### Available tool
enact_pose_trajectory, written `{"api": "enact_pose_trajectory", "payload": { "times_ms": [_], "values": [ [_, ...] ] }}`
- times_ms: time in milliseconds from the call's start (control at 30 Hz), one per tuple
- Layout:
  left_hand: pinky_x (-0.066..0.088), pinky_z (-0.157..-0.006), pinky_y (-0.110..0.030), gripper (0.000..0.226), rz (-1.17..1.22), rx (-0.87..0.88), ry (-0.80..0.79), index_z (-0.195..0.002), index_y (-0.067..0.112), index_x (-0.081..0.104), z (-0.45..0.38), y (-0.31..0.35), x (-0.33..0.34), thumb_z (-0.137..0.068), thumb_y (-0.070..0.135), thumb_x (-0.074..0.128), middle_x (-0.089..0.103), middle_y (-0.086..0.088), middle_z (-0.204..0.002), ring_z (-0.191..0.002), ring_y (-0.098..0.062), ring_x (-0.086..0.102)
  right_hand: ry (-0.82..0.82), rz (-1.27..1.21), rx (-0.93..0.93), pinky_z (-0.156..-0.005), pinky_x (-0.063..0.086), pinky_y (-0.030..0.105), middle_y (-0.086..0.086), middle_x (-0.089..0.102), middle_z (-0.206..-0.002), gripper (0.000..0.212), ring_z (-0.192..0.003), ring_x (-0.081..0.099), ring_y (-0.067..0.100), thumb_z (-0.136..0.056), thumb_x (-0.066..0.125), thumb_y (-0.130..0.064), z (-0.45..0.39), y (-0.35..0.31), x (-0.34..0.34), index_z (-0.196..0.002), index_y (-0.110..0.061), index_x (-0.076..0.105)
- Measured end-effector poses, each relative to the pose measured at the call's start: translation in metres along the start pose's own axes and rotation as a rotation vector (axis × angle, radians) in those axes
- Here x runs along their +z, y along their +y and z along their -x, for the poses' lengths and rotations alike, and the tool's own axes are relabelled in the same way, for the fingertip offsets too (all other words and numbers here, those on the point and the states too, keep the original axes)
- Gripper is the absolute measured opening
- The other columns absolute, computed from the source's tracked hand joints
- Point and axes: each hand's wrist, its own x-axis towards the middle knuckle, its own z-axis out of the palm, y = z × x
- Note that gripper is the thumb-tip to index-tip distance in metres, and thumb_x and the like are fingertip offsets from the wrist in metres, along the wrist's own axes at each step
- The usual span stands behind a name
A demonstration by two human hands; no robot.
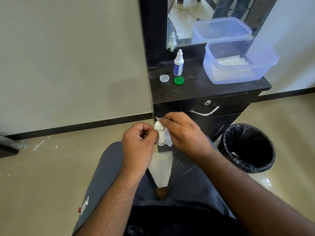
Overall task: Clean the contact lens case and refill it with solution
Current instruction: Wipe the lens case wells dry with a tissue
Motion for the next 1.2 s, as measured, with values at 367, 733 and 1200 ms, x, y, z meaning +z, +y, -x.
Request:
{"api": "enact_pose_trajectory", "payload": {
  "times_ms": [367,733,1200],
  "values": [
    [0.060,-0.065,-0.032,0.011,0.138,-0.162,0.031,-0.076,0.006,0.070,0.003,0.006,-0.003,-0.082,-0.003,0.065,0.069,-0.009,-0.071,-0.070,-0.025,0.069,0.039,0.057,-0.056,-0.072,0.055,0.029,0.018,0.066,-0.100,0.028,-0.087,0.062,0.026,-0.090,0.056,-0.009,0.010,-0.003,0.008,-0.111,0.006,0.066],
    [0.060,-0.064,-0.032,0.008,0.261,-0.260,0.027,-0.076,-0.002,0.069,0.002,0.008,-0.002,-0.082,-0.005,0.065,0.069,-0.010,-0.070,-0.064,-0.018,0.067,0.003,0.091,-0.131,-0.072,0.054,0.030,0.020,0.064,-0.105,0.029,-0.090,0.060,0.028,-0.092,0.052,-0.007,0.011,0.001,0.005,-0.114,0.007,0.064],
    [0.056,-0.061,-0.026,0.008,0.283,-0.286,0.036,-0.076,0.001,0.069,0.000,0.012,-0.002,-0.083,-0.003,0.066,0.070,-0.012,-0.077,-0.070,-0.019,0.069,0.043,0.017,0.077,-0.074,0.054,0.030,0.017,0.067,-0.098,0.027,-0.086,0.064,0.029,-0.081,0.065,-0.009,0.006,-0.001,0.002,-0.104,0.005,0.069]
  ]
}}
